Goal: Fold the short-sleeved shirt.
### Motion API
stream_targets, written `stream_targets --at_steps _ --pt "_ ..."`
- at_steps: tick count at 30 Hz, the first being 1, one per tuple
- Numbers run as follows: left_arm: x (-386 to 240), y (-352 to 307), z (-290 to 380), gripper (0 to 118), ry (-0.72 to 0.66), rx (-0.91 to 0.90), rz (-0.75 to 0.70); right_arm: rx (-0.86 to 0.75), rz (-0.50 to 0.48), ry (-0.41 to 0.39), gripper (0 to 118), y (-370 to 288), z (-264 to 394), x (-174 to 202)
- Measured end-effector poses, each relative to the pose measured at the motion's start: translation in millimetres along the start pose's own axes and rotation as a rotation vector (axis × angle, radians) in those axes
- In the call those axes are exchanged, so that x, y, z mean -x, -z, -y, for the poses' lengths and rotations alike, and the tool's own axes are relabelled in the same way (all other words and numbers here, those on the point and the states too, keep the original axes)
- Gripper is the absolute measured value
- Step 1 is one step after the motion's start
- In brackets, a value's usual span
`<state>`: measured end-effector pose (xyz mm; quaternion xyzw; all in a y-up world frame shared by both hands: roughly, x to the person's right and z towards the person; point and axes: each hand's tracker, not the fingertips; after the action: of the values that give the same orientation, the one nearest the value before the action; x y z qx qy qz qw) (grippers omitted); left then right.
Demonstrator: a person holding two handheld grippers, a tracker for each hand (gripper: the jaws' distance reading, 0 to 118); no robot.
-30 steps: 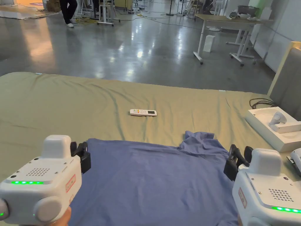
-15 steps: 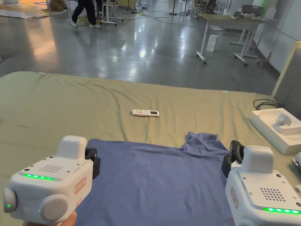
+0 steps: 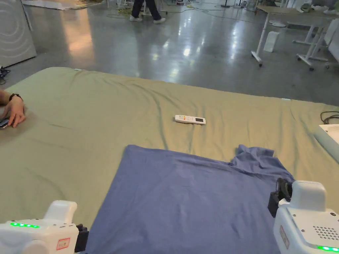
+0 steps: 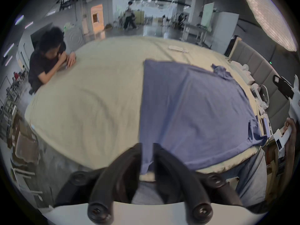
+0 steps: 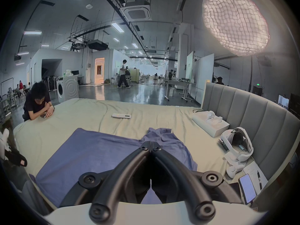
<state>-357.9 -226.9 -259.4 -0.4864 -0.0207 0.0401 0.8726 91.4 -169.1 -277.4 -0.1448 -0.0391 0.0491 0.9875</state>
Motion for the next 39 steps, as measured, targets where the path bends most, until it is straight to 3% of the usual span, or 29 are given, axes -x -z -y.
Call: stream_targets --at_steps 2,4,9,13,15,17,23,29,33,35,36,38,39 --pt "7 9 4 35 -0.045 0.038 0.02 0.016 -0.005 0.001 0 1 3 0" --pt "12 19 8 53 -0.081 0.049 0.049 0.03 -0.007 0.005 0 2 6 0" --pt "12 49 11 54 -0.115 0.12 0.05 0.056 -0.007 0.01 0 3 10 -2" --pt "11 83 21 54 -0.104 0.223 -0.035 0.078 -0.002 0.012 0 5 15 -5" --pt "3 75 22 54 -0.1 0.148 -0.036 0.088 -0.001 0.01 0 4 17 -8" --pt "-5 74 22 50 -0.056 0.153 -0.082 0.097 0.006 0.006 0 3 20 -10" --pt "-26 74 26 11 0.012 0.147 -0.087 0.125 0.014 0.025 0 -1 28 -21" --pt "-17 64 23 7 0.029 0.159 -0.066 0.165 0.024 0.019 0 -19 22 -50" --pt "-11 55 22 7 -0.005 0.146 -0.028 0.349 0.031 -0.056 0 -25 26 -77" --pt "-12 51 21 7 0.001 0.134 -0.023 0.488 0.051 -0.076 11 -25 37 -90" --pt "-12 51 21 7 0.003 0.131 -0.022 0.522 0.06 -0.073 20 -26 44 -95" --pt "-12 50 21 7 0.006 0.13 -0.022 0.577 0.057 -0.049 24 -30 62 -105" --pt "-11 50 20 7 0.006 0.126 -0.021 0.618 0.065 -0.041 34 -30 70 -109"
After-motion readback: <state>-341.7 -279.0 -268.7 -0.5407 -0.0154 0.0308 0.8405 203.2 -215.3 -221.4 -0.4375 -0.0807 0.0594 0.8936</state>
